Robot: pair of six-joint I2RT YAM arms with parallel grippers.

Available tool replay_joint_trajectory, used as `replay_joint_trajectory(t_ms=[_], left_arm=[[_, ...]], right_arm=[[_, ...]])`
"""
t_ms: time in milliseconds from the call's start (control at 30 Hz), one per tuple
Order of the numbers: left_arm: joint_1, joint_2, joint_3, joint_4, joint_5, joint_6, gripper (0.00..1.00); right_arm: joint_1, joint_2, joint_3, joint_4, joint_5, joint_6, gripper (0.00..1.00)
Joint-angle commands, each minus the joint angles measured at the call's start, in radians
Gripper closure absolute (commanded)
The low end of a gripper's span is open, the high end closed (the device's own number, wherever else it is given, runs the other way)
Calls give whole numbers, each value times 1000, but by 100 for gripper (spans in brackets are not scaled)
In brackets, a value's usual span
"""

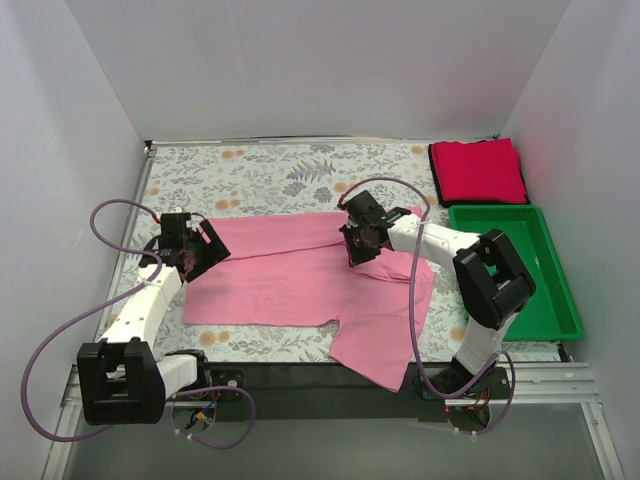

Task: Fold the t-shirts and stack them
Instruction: Fold the tshirt

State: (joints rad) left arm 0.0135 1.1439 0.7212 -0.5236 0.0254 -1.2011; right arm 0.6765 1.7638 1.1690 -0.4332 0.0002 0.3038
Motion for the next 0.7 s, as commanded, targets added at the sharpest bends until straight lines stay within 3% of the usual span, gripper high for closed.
replay_joint_trajectory(t_ms=[0, 233, 433, 667], left_arm=[[0, 2, 29, -1, -13, 8, 32], [0, 8, 23, 0, -45, -9, 32], [0, 31, 27, 30, -94, -48, 32], [0, 114, 69, 71, -154, -80, 32]], right_arm=[[6, 26, 54, -15, -51, 46, 91], [9, 51, 57, -10, -121, 28, 76], [0, -50, 61, -10, -117, -12, 61], [-124, -194, -70, -10, -46, -29, 61]])
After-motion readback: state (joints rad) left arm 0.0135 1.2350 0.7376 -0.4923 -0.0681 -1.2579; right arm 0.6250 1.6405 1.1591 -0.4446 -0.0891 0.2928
